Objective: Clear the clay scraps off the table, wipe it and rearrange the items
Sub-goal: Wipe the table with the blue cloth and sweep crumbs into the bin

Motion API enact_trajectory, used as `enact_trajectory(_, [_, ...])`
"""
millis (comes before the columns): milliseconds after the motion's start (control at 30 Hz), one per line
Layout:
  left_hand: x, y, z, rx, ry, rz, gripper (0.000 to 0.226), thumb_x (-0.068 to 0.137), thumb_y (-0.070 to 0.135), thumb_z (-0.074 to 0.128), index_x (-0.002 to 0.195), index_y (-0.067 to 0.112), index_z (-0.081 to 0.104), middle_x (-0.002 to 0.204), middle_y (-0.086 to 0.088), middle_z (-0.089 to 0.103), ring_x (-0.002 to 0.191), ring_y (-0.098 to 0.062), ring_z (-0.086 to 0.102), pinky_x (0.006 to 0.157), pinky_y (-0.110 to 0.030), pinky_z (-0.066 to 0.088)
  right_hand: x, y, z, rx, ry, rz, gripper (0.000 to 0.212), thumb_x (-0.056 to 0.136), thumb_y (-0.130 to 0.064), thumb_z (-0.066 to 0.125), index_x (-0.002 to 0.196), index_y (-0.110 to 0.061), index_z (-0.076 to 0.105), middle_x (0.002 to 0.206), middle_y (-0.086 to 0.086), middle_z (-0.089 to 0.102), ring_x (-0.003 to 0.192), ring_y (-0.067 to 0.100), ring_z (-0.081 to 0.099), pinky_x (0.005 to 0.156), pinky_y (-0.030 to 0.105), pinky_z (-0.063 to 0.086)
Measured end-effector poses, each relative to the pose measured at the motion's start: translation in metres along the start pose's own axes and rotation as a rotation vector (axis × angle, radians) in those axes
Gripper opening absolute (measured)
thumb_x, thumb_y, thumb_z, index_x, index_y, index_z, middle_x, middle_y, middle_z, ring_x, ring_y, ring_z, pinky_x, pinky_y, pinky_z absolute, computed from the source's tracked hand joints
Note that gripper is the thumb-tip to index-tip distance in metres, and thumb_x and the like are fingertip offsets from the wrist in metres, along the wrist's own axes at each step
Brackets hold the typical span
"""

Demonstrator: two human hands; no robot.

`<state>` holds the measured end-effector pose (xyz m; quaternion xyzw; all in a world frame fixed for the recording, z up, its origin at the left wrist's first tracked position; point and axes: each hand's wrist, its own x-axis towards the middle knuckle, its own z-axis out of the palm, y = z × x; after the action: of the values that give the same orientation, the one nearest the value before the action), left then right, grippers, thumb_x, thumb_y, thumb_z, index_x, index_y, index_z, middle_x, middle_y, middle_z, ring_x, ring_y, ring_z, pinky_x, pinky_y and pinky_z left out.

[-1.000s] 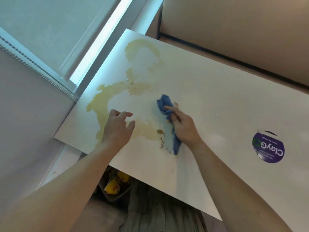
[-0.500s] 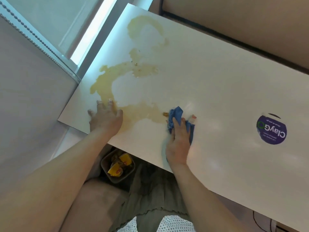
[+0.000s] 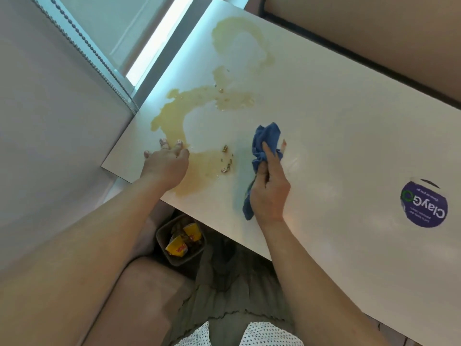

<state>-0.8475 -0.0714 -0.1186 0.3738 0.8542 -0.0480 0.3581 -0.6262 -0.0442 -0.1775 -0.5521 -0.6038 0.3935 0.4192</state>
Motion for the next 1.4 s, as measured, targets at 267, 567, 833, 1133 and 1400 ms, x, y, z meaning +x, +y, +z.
enact_trajectory(267, [-0.010, 0.007, -0.004, -0.037, -0.004, -0.018, 0.052, 0.111, 0.023, 0.017, 0.161, 0.017, 0.031, 0.171, -0.017, 0.004, 0.153, -0.049, 0.013, 0.125, -0.055, 0.012, 0.035, 0.057, -0.005, -0.535, -0.149, -0.145, 0.042, 0.104, -0.006, 0.043, 0.145, -0.009, 0.054, 0.155, 0.010, 0.047, 0.151, 0.022, 0.029, 0.121, 0.051, 0.029])
enact_trajectory(567, [-0.001, -0.090, -0.003, -0.062, 0.147, -0.029, 0.057, 0.105, 0.020, 0.038, 0.161, 0.024, 0.033, 0.171, -0.014, 0.013, 0.157, -0.027, 0.016, 0.123, -0.038, 0.020, 0.039, 0.022, 0.078, -0.487, -0.448, -0.271, 0.056, 0.092, 0.002, 0.050, 0.146, -0.010, 0.053, 0.155, 0.017, 0.046, 0.151, 0.029, 0.031, 0.119, 0.055, 0.030])
enact_trajectory(833, [0.006, -0.102, -0.003, -0.001, 0.053, -0.002, 0.069, 0.101, 0.007, 0.029, 0.165, 0.029, 0.017, 0.172, -0.011, -0.005, 0.158, -0.029, 0.003, 0.125, -0.041, 0.017, 0.011, -0.002, 0.093, -0.273, -0.614, -0.257, 0.042, 0.102, -0.004, 0.050, 0.141, -0.017, 0.060, 0.145, 0.009, 0.058, 0.135, 0.023, 0.053, 0.109, 0.030, 0.043])
enact_trajectory(1133, [0.007, -0.107, 0.004, 0.016, 0.045, 0.010, 0.063, 0.106, 0.014, 0.027, 0.165, 0.031, 0.012, 0.172, -0.010, -0.008, 0.159, -0.033, -0.001, 0.126, -0.047, 0.018, 0.047, 0.013, 0.068, -0.330, -0.512, -0.264, 0.036, 0.105, -0.020, 0.047, 0.136, -0.013, 0.063, 0.148, 0.007, 0.055, 0.135, 0.026, 0.053, 0.111, 0.033, 0.043])
enact_trajectory(1400, [0.010, -0.109, 0.002, 0.021, 0.021, -0.013, 0.061, 0.107, 0.018, 0.026, 0.165, 0.033, 0.013, 0.172, -0.008, -0.009, 0.159, -0.034, 0.000, 0.126, -0.047, 0.016, 0.019, 0.010, 0.095, -0.413, -0.519, -0.312, 0.039, 0.097, 0.001, 0.056, 0.134, -0.009, 0.066, 0.148, 0.010, 0.055, 0.143, 0.028, 0.044, 0.116, 0.040, 0.039])
